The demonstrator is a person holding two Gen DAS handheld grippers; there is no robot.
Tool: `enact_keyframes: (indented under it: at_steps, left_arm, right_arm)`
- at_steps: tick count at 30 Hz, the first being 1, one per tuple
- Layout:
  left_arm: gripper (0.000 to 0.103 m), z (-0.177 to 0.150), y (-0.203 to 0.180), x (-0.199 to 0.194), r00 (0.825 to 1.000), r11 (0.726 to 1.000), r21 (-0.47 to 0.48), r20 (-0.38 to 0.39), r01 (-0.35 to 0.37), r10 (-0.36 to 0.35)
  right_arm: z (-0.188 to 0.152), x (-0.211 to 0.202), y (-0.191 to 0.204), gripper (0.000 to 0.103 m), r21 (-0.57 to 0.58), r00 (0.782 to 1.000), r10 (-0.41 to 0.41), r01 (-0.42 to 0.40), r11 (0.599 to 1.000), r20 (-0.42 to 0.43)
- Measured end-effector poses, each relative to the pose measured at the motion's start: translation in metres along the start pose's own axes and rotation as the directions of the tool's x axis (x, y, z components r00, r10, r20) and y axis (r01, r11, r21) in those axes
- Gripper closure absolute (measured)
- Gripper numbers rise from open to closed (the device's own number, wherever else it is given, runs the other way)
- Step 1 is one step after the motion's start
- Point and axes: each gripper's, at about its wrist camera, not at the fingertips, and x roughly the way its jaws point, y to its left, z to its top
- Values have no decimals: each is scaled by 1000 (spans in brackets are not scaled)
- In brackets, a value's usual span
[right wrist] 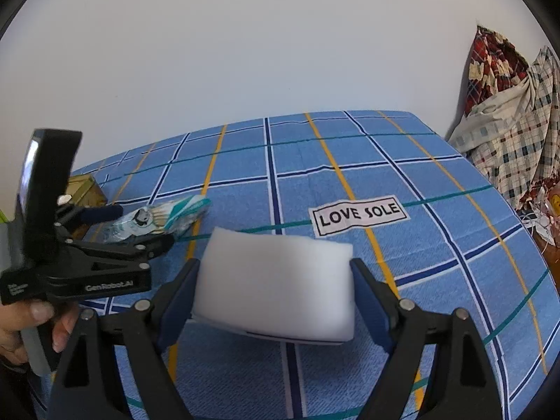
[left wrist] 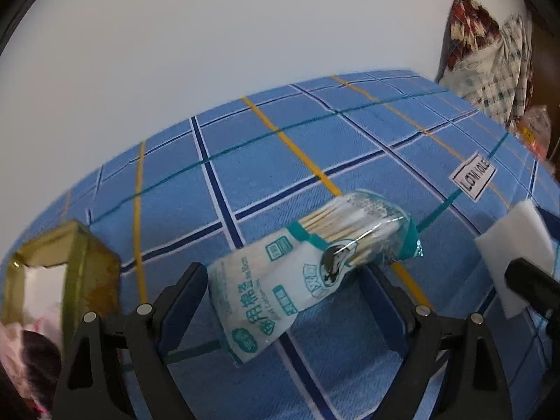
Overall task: Organize soft objects
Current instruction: 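Grasp the white sponge with the right tool while the left tool grasps the swab packet, then carry the sponge with the right tool while the left tool carries the swab packet to the tray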
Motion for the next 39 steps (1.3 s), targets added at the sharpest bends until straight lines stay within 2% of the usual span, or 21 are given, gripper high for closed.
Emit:
enact_keyframes:
  at_steps: [5,7,10,12,15,17,21,26,31,37,39]
  left_arm:
    - [41,-3,-6,-9,999,1000,20,33,5,-6]
    - [43,-3,-6,-12,999,999,16,43,29,-30]
    - [48,-1,-11,-16,998,999,39,58,7,-9]
    - [53,-2,-13,-17,998,999,51,56,18,-21]
    - [63,-5,-21,-18,998,996,84,65,11,-17]
    - [74,-8,-25,-20,998,994,106,68,11,-18]
    - [84,-15,-29,-28,996,993,117,90,11,-22]
    - [91,-28,-22,-47,989,996,92,147,9,-22]
    - [93,-40,-16,-66,978,997,70,208,-22,7]
    - [93,-56,-3,-86,963,1000,16,269,-23,17]
    - [93,-62,-1,-93,955,999,-1,292,-46,45]
  right_arm:
    - [0,-1,0,18,-3,1000,-2,2,1000,1]
    - [-1,-2,-1,18,-2,1000,-6,6,1000,5]
    - [-1,-1,0,18,-10,1000,-12,12,1000,3]
    - [-1,-1,0,18,-13,1000,-17,17,1000,5]
    - [-1,-2,0,18,-12,1000,-19,19,1000,6]
    - [-1,-3,0,18,-9,1000,-19,19,1000,9]
    - [-1,-4,0,18,-11,1000,-20,20,1000,21]
    - [-3,-16,4,18,-33,996,-28,31,999,82]
    - [-5,-29,13,18,-63,988,-22,32,997,156]
    - [-6,-35,21,18,-71,981,-14,28,997,195]
    - [-7,-38,20,18,-59,977,1,11,998,212]
